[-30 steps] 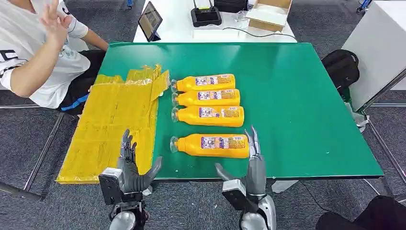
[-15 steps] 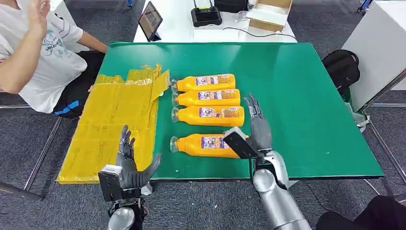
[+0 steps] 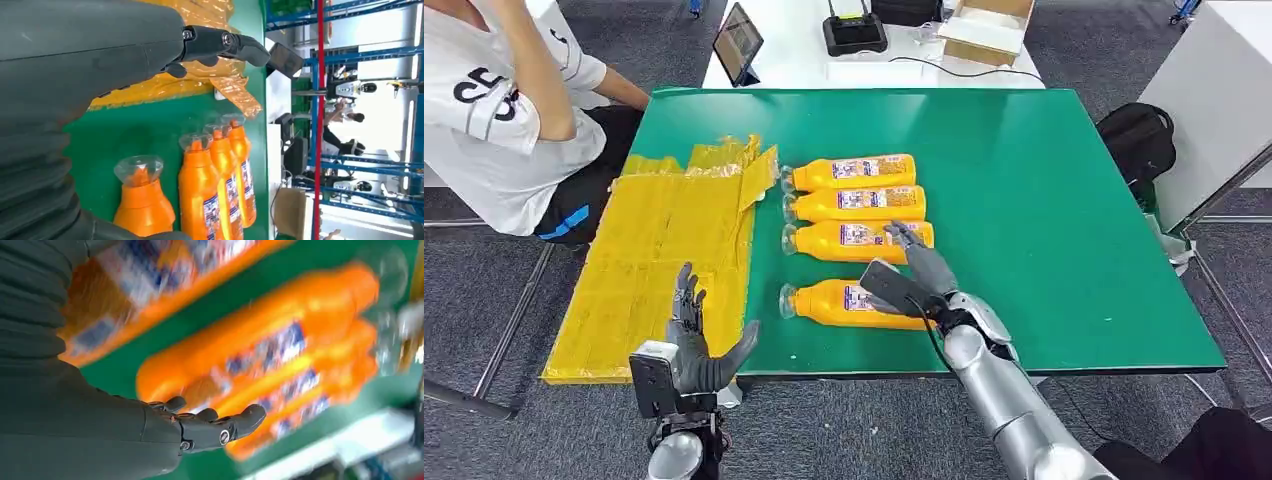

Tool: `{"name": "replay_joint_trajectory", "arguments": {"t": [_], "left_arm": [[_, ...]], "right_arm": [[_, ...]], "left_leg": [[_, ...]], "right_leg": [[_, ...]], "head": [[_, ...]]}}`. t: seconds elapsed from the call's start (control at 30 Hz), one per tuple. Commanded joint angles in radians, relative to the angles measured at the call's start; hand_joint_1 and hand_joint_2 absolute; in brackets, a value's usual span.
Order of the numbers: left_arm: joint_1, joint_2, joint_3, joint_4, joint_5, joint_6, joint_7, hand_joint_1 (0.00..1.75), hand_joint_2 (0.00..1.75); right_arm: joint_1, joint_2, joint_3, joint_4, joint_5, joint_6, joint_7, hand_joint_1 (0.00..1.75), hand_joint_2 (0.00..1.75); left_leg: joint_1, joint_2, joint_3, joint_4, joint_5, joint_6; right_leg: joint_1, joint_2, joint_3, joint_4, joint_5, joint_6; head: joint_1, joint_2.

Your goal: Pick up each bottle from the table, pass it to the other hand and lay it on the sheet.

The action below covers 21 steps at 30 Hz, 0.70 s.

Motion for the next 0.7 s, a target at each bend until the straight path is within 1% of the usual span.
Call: {"name": "replay_joint_trajectory", "arguments": {"t": [0.03,0.07,0.1,0.13,0.2,0.23,0.27,0.3,0.33,0.37,0.43,0.47,0.5,0.53,0.6,0.67,0.7], "left_arm": [[-0.032,0.0,0.028,0.067,-0.003,-0.004,0.004,0.0,1.75],[-0.032,0.0,0.028,0.067,-0.002,-0.006,0.004,0.0,1.75],[-0.033,0.002,0.026,0.067,-0.003,-0.009,0.004,0.0,1.75],[-0.035,0.003,0.023,0.069,-0.003,-0.011,0.004,0.0,1.75],[-0.039,0.005,0.019,0.074,-0.006,-0.012,0.003,0.0,1.75],[-0.042,0.006,0.017,0.078,-0.006,-0.012,0.003,0.0,1.75],[-0.046,0.007,0.015,0.084,-0.007,-0.012,0.002,0.0,1.75],[-0.049,0.009,0.014,0.087,-0.008,-0.01,0.001,0.0,1.75],[-0.049,0.01,0.013,0.089,-0.01,-0.008,0.001,0.0,1.75],[-0.049,0.01,0.014,0.09,-0.01,-0.007,0.001,0.0,1.75],[-0.049,0.01,0.016,0.092,-0.01,-0.007,0.001,0.0,1.75],[-0.049,0.01,0.018,0.093,-0.01,-0.006,0.0,0.0,1.75],[-0.049,0.01,0.018,0.093,-0.01,-0.006,0.0,0.0,1.75],[-0.048,0.01,0.019,0.094,-0.01,-0.005,0.0,0.0,1.75],[-0.047,0.01,0.019,0.094,-0.01,-0.005,0.0,0.0,1.75],[-0.046,0.01,0.019,0.091,-0.009,-0.006,-0.001,0.0,1.75],[-0.046,0.008,0.021,0.096,-0.008,-0.003,0.0,0.0,1.75]], "right_arm": [[-0.085,-0.022,0.098,0.168,-0.025,0.033,-0.018,0.0,1.75],[-0.082,-0.025,0.113,0.159,-0.033,0.04,-0.022,0.0,1.75],[-0.08,-0.029,0.134,0.152,-0.051,0.054,-0.029,0.0,1.75],[-0.073,-0.032,0.152,0.138,-0.08,0.068,-0.043,0.0,1.75],[-0.058,-0.039,0.18,0.107,-0.119,0.084,-0.071,0.0,1.75],[-0.05,-0.043,0.197,0.088,-0.133,0.091,-0.085,0.0,1.75],[-0.043,-0.047,0.208,0.075,-0.156,0.103,-0.09,0.0,1.75],[-0.038,-0.051,0.22,0.062,-0.169,0.102,-0.095,0.0,1.75],[-0.025,-0.055,0.229,0.037,-0.179,0.093,-0.103,0.0,1.75],[-0.018,-0.059,0.237,0.019,-0.18,0.088,-0.105,0.0,1.75],[-0.014,-0.065,0.242,-0.002,-0.185,0.082,-0.107,0.0,1.75],[-0.015,-0.074,0.245,-0.016,-0.185,0.083,-0.106,0.0,1.75],[-0.013,-0.08,0.246,-0.024,-0.187,0.084,-0.107,0.0,1.75],[-0.011,-0.085,0.248,-0.031,-0.187,0.082,-0.106,0.0,1.75],[-0.011,-0.087,0.247,-0.031,-0.187,0.082,-0.106,0.0,1.75],[-0.004,-0.096,0.251,-0.043,-0.188,0.082,-0.106,0.0,1.75],[0.0,-0.103,0.253,-0.049,-0.187,0.082,-0.106,0.0,1.75]], "left_leg": [[0.0,0.001,0.006,-0.001,-0.002,0.001],[0.0,0.001,0.004,-0.001,-0.001,0.001],[0.0,0.002,0.006,-0.001,-0.002,0.001],[0.0,0.001,0.003,-0.001,-0.001,0.001],[0.0,0.002,0.007,-0.001,-0.003,0.001],[0.0,0.001,0.005,-0.001,-0.002,0.001],[0.0,0.001,0.007,-0.001,-0.002,0.001],[0.0,0.0,0.004,-0.001,-0.001,0.001],[0.0,0.0,0.005,-0.001,-0.002,0.001],[0.0,0.0,0.003,-0.001,-0.001,0.001],[0.0,0.0,0.006,-0.001,-0.002,0.002],[0.0,0.0,0.003,-0.001,-0.001,0.001],[0.0,0.0,0.005,0.0,-0.002,0.001],[0.0,0.0,0.003,0.0,-0.001,0.001],[0.0,0.0,0.003,-0.001,-0.001,0.001],[0.0,0.0,0.007,0.0,-0.003,0.002],[0.0,0.0,0.005,-0.001,-0.002,0.001]], "right_leg": [[0.001,0.0,0.006,-0.001,-0.002,-0.003],[0.0,0.0,0.004,-0.001,-0.001,-0.002],[0.001,0.001,0.006,-0.001,-0.002,-0.003],[0.0,0.0,0.003,-0.001,-0.001,-0.002],[0.001,0.0,0.007,-0.001,-0.002,-0.004],[0.001,0.0,0.005,-0.001,-0.001,-0.003],[0.001,0.0,0.006,-0.001,-0.002,-0.004],[0.001,-0.001,0.004,-0.001,-0.001,-0.002],[0.001,-0.001,0.005,-0.001,-0.002,-0.003],[0.001,-0.001,0.003,-0.001,-0.001,-0.002],[0.001,-0.001,0.006,-0.001,-0.002,-0.004],[0.001,-0.001,0.003,-0.001,-0.001,-0.002],[0.001,-0.001,0.005,-0.001,-0.002,-0.003],[0.0,-0.001,0.003,-0.001,-0.001,-0.002],[0.0,-0.001,0.003,-0.001,-0.001,-0.002],[0.001,-0.002,0.007,-0.001,-0.003,-0.004],[0.001,-0.002,0.006,-0.001,-0.002,-0.003]], "head": [[0.0,0.0],[0.0,0.0],[0.0,0.0],[0.0,0.0],[0.0,0.0],[0.0,0.0],[0.0,0.0],[0.0,0.0],[0.0,0.0],[0.0,0.0],[0.0,0.0],[0.0,0.0],[0.0,0.0],[0.0,0.0],[0.0,0.0],[0.0,0.0],[0.0,0.0]]}}
